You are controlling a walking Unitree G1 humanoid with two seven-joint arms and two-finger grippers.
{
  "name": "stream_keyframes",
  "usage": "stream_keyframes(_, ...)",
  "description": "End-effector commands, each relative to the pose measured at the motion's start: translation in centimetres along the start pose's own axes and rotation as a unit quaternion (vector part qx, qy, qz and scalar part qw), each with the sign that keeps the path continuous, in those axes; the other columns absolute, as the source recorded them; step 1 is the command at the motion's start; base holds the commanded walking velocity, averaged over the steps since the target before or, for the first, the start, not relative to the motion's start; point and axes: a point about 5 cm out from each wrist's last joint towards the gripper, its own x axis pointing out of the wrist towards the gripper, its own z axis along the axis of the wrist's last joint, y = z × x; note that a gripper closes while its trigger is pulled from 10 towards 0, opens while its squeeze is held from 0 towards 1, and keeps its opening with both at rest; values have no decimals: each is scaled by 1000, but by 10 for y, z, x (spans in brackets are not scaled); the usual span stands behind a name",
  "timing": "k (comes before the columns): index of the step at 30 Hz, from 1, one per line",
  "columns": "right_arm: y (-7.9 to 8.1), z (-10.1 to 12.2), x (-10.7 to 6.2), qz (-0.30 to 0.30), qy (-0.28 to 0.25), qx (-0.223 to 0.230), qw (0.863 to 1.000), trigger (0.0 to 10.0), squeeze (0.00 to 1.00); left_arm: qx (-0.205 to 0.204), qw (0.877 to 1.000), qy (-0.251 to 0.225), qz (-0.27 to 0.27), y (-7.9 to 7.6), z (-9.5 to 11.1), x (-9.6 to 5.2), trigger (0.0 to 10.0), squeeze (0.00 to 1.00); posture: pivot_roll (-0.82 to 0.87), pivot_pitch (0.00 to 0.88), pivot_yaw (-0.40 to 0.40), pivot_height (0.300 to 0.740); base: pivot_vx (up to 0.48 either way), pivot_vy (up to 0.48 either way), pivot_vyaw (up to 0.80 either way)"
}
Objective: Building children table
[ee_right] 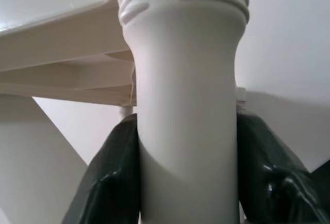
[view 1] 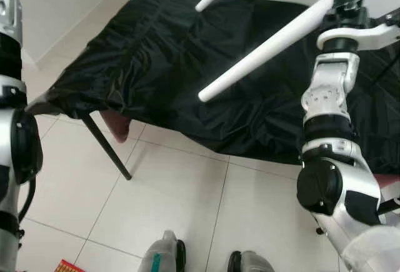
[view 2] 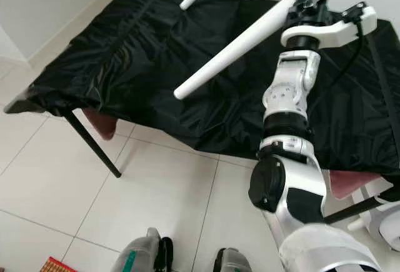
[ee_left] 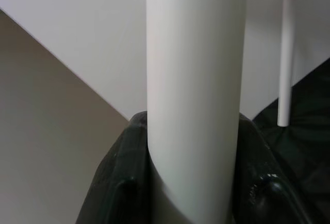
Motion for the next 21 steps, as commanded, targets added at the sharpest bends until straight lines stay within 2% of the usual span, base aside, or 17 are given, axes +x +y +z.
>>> stream_keyframes(1,17,77,23,65,-136,-90,984,0,0,-45,999,10,19,10,-9,-9,10000,0,73,58,68,740,0,0,0)
stream_keyframes(2,20,87,24,75,-145,-111,980,0,0,-64,998,12,19,8,-11,-10,10000,0,67,61,70,740,0,0,0)
stream_keyframes(5,26,98,25,85,-150,-136,976,0,0,-87,996,15,21,7,-14,-12,10000,0,65,65,72,740,0,0,0)
stream_keyframes(8,31,102,27,97,-147,-161,971,0,0,-93,995,21,21,6,-18,-13,10000,0,61,67,73,740,0,0,0)
stream_keyframes(9,38,109,30,113,-144,-192,964,0,0,-101,994,34,21,2,-26,-15,10000,0,56,75,72,740,0,0,0)
stream_keyframes(10,38,109,30,113,-144,-192,964,0,0,-101,994,34,21,2,-26,-15,10000,0,56,75,72,740,0,0,0)
stream_keyframes(11,46,113,32,132,-132,-230,955,0,0,-110,992,52,22,-3,-36,-17,10000,0,51,80,69,740,0,0,0)
stream_keyframes(12,46,113,32,132,-132,-230,955,0,0,-110,992,52,22,-3,-36,-17,10000,0,51,80,69,740,0,0,0)
stream_keyframes(13,51,111,31,149,-113,-256,948,0,0,-115,991,68,20,-9,-45,-20,10000,0,46,87,66,740,0,0,0)
stream_keyframes(16,56,99,25,179,-66,-314,930,0,0,-169,980,105,15,-26,-63,-27,10000,0,30,104,67,740,0,0,0)
stream_keyframes(21,62,97,23,188,-49,-321,927,0,0,-193,973,124,18,-35,-71,-33,10000,0,20,112,60,740,0,0,0)
